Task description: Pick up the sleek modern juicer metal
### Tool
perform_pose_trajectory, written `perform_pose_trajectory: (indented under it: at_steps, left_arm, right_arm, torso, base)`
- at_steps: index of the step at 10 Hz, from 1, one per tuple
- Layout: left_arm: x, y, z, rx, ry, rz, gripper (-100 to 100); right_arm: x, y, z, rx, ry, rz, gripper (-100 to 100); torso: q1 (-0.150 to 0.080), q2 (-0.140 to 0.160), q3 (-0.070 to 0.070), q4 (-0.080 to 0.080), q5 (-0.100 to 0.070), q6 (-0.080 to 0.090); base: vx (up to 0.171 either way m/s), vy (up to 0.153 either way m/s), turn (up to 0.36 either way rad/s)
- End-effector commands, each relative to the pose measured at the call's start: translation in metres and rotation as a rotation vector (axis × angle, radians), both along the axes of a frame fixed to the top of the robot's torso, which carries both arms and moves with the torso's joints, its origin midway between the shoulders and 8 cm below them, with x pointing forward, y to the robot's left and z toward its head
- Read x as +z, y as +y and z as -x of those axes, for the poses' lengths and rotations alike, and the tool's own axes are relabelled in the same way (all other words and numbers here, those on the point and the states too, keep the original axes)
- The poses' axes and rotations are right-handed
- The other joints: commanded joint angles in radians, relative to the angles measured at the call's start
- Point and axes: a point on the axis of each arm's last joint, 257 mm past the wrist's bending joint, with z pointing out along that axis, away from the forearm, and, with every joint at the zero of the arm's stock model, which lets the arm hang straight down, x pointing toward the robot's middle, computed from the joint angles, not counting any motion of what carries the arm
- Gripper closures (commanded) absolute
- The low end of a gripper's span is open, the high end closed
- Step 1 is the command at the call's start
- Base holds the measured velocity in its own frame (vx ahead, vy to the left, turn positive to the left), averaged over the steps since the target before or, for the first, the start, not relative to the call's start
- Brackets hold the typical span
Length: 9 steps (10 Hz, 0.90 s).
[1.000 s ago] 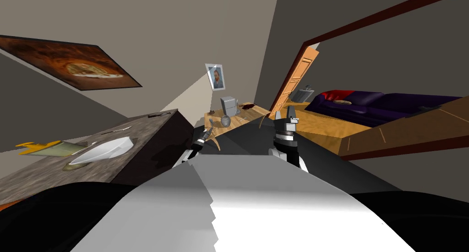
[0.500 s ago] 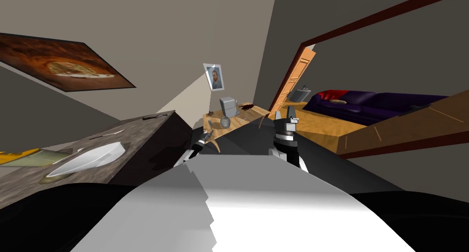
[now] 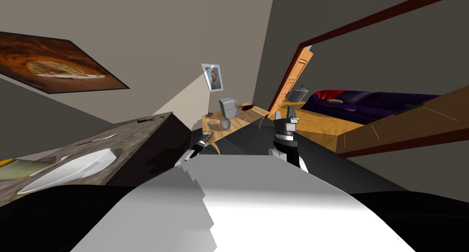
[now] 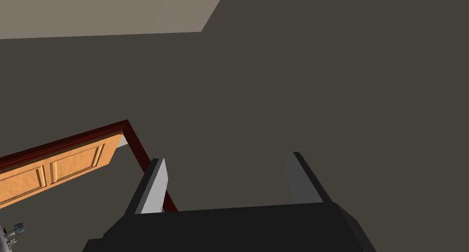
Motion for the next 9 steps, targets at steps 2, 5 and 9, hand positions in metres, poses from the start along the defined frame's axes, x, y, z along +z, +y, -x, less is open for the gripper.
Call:
perform_pose_trajectory:
  at_steps: [2,5,9]
  left_arm:
    - [-0.02,0.006,0.002,-0.013,0.033,-0.072,-100]
    - [-0.035,0.012,0.003,-0.024,0.06,-0.128,-100]
    - [-0.038,0.014,0.003,-0.025,0.065,-0.138,-100]
  right_arm:
    - [0.0,0.0,0.0,0.0,0.0,0.0,0]
    - [0.0,0.0,0.0,0.0,0.0,0.0,0]
    - [0.0,0.0,0.0,0.0,0.0,0.0,0]
  torso:
    - [0.0,0.0,0.0,0.0,0.0,0.0]
    - [-0.001,0.002,0.001,0.0,0.0,0.0]
    - [-0.005,0.006,0.003,0.001,-0.001,0.0]
  base:
    - [0.08,0.056,-0.049]
    - [0.058,0.046,-0.033]
    - [0.02,0.011,-0.011]
